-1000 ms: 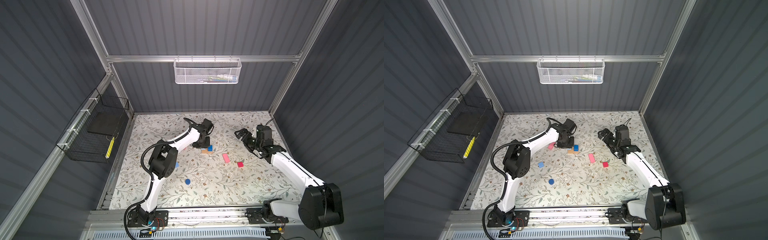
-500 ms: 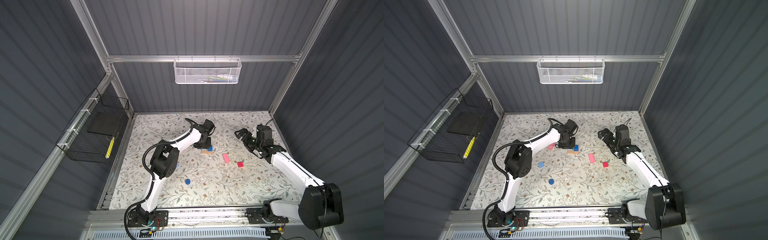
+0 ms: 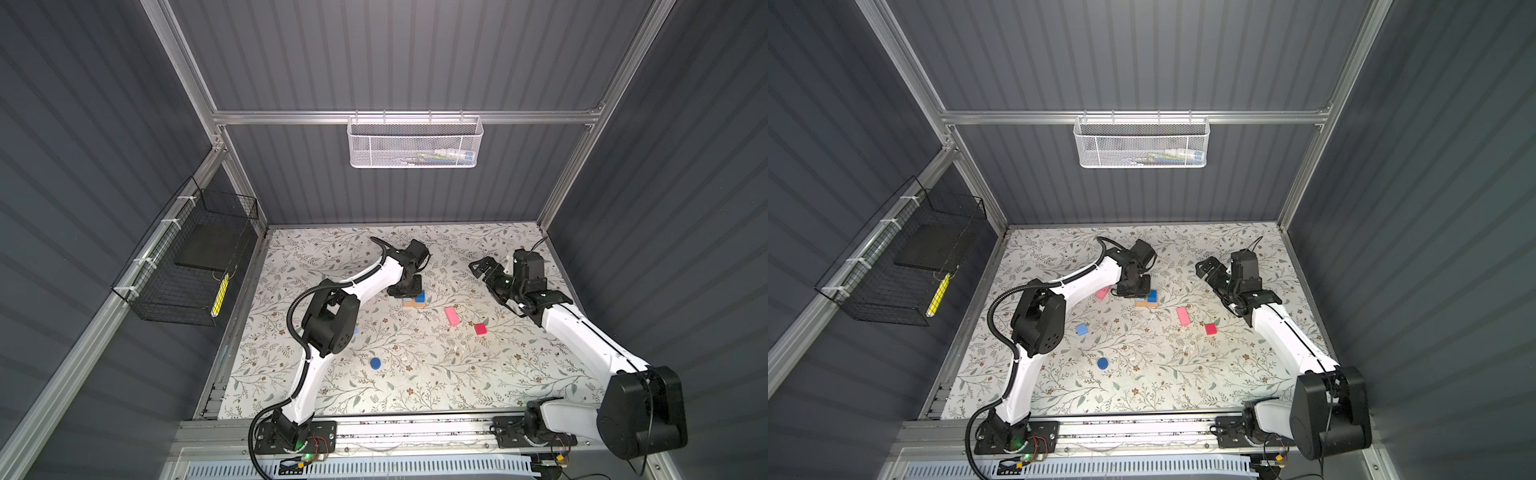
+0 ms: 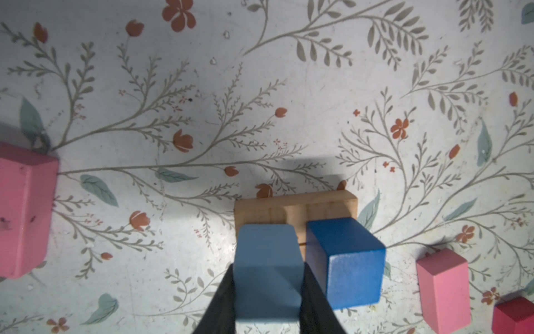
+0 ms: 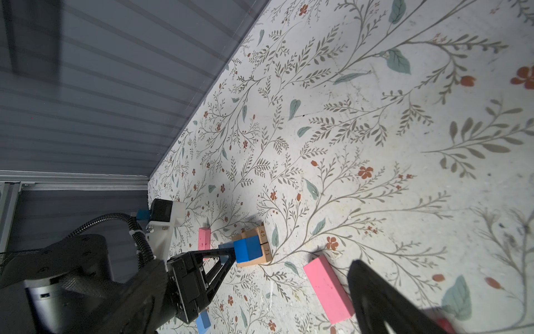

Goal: Build the wood block tower
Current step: 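Lower the light blue cube onto the wooden block beside the dark blue cube and open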

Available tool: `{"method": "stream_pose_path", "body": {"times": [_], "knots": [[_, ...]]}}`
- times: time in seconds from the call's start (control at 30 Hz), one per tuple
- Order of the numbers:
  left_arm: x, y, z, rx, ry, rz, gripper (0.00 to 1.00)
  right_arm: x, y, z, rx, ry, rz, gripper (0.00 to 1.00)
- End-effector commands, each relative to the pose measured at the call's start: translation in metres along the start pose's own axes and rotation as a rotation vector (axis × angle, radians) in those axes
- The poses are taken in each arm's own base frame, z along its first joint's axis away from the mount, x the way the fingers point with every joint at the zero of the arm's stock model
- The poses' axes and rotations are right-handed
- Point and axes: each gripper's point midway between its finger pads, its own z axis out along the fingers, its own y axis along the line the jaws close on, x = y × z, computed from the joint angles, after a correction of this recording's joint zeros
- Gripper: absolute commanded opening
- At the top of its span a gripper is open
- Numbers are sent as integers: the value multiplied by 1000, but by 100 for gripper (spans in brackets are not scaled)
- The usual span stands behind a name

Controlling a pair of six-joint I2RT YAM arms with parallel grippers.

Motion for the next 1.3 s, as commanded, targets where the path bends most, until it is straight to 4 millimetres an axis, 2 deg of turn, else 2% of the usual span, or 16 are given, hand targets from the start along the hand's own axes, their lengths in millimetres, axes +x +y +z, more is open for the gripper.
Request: {"method": "stream_pose_path", "body": {"times": [0.0,0.27,0.53,0.97,1.13,1.27], "knots": [[0,-3,0,-11,5,-8,30,-8,9,-3,-26,-18,-10,99],[0,-4,0,-9,2,-8,38,-8,10,-3,-28,-18,-10,99],[-1,-4,-3,-9,-5,-10,40,-8,10,-4,-31,-19,-11,99],[-6,-2,-17,-28,-37,-2,42,-8,12,-6,-37,-21,-13,99],[-9,-1,-25,-31,-54,3,48,-9,13,-8,-41,-24,-13,99],[-12,-3,-29,-26,-66,5,49,-9,14,-10,-45,-27,-16,99]]}}
